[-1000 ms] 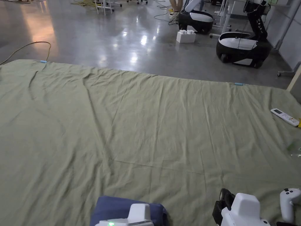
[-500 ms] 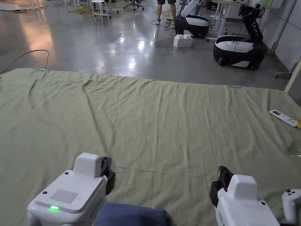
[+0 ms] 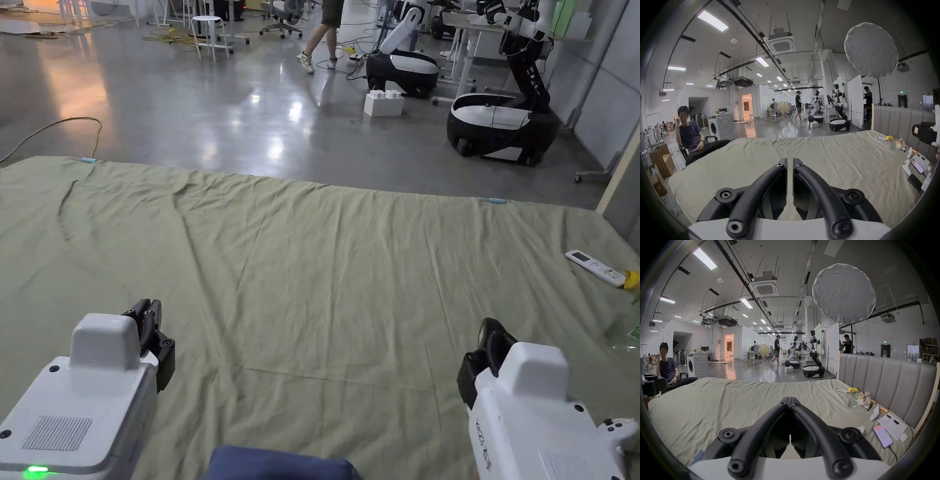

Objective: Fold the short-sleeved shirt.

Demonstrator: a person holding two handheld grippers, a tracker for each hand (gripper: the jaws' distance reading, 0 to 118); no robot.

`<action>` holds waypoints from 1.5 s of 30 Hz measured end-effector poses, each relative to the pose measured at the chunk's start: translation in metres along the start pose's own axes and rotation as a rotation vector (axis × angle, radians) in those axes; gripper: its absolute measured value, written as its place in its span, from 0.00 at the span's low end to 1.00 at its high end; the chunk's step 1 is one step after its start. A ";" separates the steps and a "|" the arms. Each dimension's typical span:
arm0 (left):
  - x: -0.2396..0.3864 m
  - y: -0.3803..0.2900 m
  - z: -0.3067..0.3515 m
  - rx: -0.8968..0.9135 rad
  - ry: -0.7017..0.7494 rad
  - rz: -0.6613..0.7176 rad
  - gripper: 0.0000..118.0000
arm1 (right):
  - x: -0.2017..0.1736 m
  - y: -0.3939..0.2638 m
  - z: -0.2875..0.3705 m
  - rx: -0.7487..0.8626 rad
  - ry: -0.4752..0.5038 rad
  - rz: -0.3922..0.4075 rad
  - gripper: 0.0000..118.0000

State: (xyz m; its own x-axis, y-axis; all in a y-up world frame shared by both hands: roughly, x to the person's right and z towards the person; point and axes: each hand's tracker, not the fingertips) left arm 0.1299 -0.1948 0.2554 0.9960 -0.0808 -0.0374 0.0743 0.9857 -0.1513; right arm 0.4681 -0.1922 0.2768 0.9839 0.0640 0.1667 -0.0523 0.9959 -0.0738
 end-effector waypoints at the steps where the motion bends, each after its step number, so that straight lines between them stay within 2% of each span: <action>1: -0.003 -0.001 0.000 -0.006 0.001 0.009 0.05 | 0.002 -0.002 0.002 -0.010 0.008 -0.002 0.01; 4: -0.013 -0.011 -0.001 -0.053 -0.007 0.014 0.05 | 0.002 -0.017 0.010 -0.099 0.049 0.014 0.01; 5: -0.017 -0.015 -0.001 -0.070 -0.010 0.017 0.05 | 0.000 -0.028 0.014 -0.169 0.059 -0.017 0.01; 7: -0.024 -0.025 -0.002 -0.107 -0.006 0.031 0.05 | -0.011 -0.044 0.022 -0.207 0.087 0.002 0.01; 9: -0.031 -0.036 -0.003 -0.156 -0.019 0.046 0.05 | -0.029 -0.062 0.029 -0.265 0.122 0.007 0.00; 16: -0.052 -0.076 0.002 -0.323 -0.060 0.144 0.05 | -0.111 -0.113 0.043 -0.422 0.352 0.026 0.01; 20: -0.062 -0.095 0.007 -0.425 -0.115 0.244 0.05 | -0.136 -0.139 0.044 -0.450 0.362 0.068 0.01; 24: -0.068 -0.113 0.005 -0.535 -0.218 0.361 0.07 | -0.136 -0.162 0.042 -0.481 0.311 0.100 0.01; 25: -0.069 -0.117 0.002 -0.572 -0.251 0.398 0.11 | -0.134 -0.168 0.041 -0.495 0.288 0.112 0.01; 26: -0.070 -0.120 -0.001 -0.606 -0.277 0.426 0.21 | -0.131 -0.174 0.039 -0.499 0.290 0.105 0.01; 27: -0.070 -0.123 -0.004 -0.632 -0.300 0.444 0.43 | -0.128 -0.179 0.039 -0.505 0.285 0.105 0.01; 28: -0.069 -0.126 -0.006 -0.662 -0.327 0.462 0.61 | -0.126 -0.183 0.038 -0.516 0.274 0.115 0.01; 29: -0.068 -0.128 -0.009 -0.678 -0.352 0.475 0.71 | -0.124 -0.187 0.037 -0.519 0.271 0.120 0.01; 30: -0.067 -0.130 -0.011 -0.690 -0.382 0.492 0.76 | -0.122 -0.191 0.036 -0.521 0.266 0.124 0.01; 37: -0.057 -0.144 -0.039 -0.785 -0.567 0.609 0.76 | -0.117 -0.192 0.035 -0.528 0.261 0.123 0.01; 41: -0.049 -0.163 -0.065 -0.908 -0.672 0.695 0.76 | -0.117 -0.193 0.036 -0.524 0.266 0.124 0.01; 45: -0.044 -0.179 -0.079 -0.937 -0.720 0.727 0.74 | -0.114 -0.195 0.034 -0.526 0.273 0.117 0.01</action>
State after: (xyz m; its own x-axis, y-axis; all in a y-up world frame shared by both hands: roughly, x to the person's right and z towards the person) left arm 0.0692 -0.3790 0.2058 0.6240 0.7777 0.0760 -0.2413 0.2843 -0.9279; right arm 0.3598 -0.3913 0.3058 0.9887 0.0828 -0.1248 -0.1394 0.8137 -0.5644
